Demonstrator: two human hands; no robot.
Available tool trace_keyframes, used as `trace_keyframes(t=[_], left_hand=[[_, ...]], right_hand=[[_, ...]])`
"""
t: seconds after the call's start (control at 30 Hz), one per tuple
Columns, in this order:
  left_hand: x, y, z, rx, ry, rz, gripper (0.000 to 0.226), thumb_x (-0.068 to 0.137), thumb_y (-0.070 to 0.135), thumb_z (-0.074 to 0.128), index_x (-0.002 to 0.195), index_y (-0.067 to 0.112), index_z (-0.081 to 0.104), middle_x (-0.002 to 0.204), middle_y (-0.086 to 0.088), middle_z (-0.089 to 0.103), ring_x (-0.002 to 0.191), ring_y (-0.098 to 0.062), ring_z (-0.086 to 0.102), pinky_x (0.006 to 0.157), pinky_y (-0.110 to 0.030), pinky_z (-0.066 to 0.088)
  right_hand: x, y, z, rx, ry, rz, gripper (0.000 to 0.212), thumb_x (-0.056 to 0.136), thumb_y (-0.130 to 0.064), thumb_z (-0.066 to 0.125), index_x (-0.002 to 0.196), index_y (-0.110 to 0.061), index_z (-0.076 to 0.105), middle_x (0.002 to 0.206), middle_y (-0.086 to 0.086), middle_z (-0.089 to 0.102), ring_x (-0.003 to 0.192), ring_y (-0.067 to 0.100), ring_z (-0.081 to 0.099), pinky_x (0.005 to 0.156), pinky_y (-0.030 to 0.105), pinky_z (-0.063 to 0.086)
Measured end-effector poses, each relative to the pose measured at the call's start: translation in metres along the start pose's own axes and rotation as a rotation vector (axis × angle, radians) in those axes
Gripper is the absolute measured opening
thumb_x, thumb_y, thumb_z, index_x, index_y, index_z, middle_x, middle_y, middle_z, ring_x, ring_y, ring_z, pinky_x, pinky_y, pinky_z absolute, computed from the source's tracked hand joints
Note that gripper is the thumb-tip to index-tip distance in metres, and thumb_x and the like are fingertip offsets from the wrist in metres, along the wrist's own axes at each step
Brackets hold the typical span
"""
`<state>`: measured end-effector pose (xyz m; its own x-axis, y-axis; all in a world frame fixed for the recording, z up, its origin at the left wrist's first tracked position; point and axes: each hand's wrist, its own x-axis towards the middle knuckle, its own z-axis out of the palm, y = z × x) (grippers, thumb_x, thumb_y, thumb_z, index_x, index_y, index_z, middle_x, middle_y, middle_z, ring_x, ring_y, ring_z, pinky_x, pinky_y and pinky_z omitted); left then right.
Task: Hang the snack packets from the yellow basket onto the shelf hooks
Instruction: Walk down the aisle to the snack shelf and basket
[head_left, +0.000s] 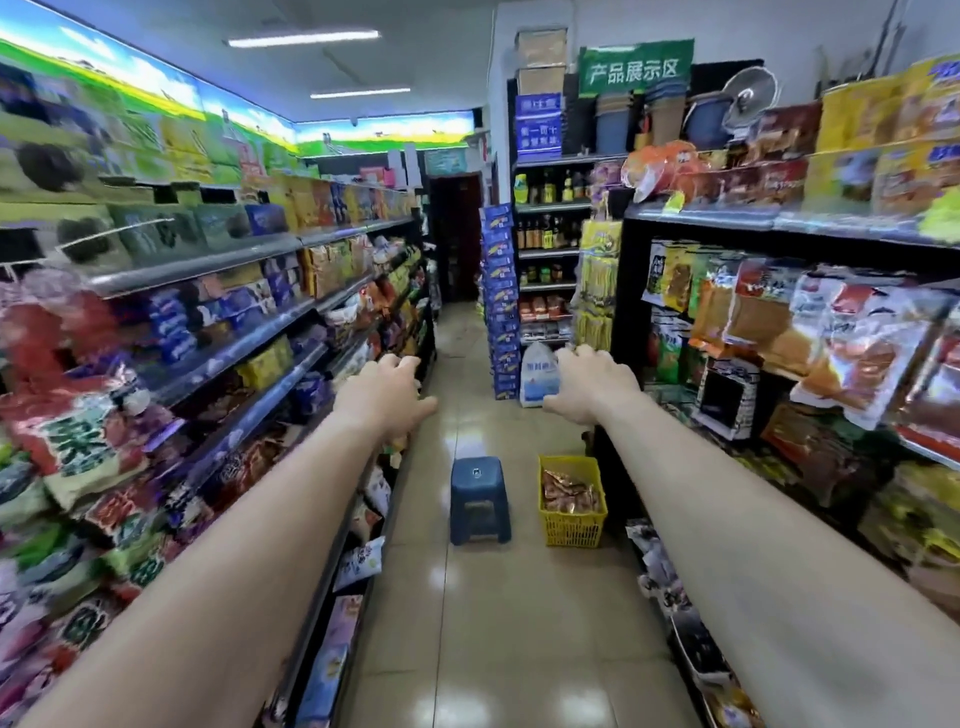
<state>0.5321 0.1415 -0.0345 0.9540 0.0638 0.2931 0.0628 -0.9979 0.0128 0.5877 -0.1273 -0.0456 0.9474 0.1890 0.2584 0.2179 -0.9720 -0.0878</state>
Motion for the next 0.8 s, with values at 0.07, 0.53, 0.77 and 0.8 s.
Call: trace_keyframes(t=[0.07, 0.53, 0.77, 0.8], left_hand=[[0.046, 0.003, 0.009, 0.018, -0.017, 0.004, 0.071, 0.089, 0.061, 0.05, 0.149, 0.026, 0.036, 0.146, -0.005, 0.046, 0.128, -0.029, 0.05, 0.087, -0.045, 0.051], [0.337, -0.057, 0.115, -0.009, -0.006, -0.043, 0.068, 0.09, 0.056, 0.049, 0.149, 0.026, 0.036, 0.147, -0.005, 0.046, 0.127, -0.03, 0.05, 0.089, -0.044, 0.05], [0.512, -0.107, 0.15, -0.053, -0.02, -0.026, 0.07, 0.091, 0.058, 0.051, 0.151, 0.024, 0.034, 0.147, -0.007, 0.044, 0.128, -0.032, 0.049, 0.09, -0.047, 0.051], [0.536, -0.111, 0.153, -0.062, -0.013, -0.016, 0.07, 0.092, 0.058, 0.051, 0.15, 0.024, 0.034, 0.147, -0.007, 0.045, 0.128, -0.032, 0.049, 0.091, -0.047, 0.051]], right_hand=[[0.051, 0.011, 0.009, -0.013, -0.018, -0.005, 0.053, 0.075, -0.058, 0.057, 0.114, -0.025, 0.046, 0.123, 0.008, 0.051, 0.114, 0.034, 0.05, 0.072, 0.042, 0.038], [0.371, -0.003, 0.092, -0.018, -0.016, -0.079, 0.06, 0.08, -0.054, 0.056, 0.13, -0.023, 0.046, 0.13, 0.007, 0.049, 0.12, 0.032, 0.05, 0.084, 0.045, 0.045], [0.535, -0.029, 0.119, -0.018, -0.069, -0.043, 0.062, 0.08, -0.049, 0.057, 0.133, -0.021, 0.043, 0.133, 0.01, 0.047, 0.123, 0.035, 0.047, 0.092, 0.049, 0.048], [0.557, -0.031, 0.122, -0.002, -0.06, -0.038, 0.062, 0.08, -0.049, 0.056, 0.134, -0.02, 0.042, 0.133, 0.01, 0.046, 0.123, 0.035, 0.046, 0.093, 0.049, 0.048]])
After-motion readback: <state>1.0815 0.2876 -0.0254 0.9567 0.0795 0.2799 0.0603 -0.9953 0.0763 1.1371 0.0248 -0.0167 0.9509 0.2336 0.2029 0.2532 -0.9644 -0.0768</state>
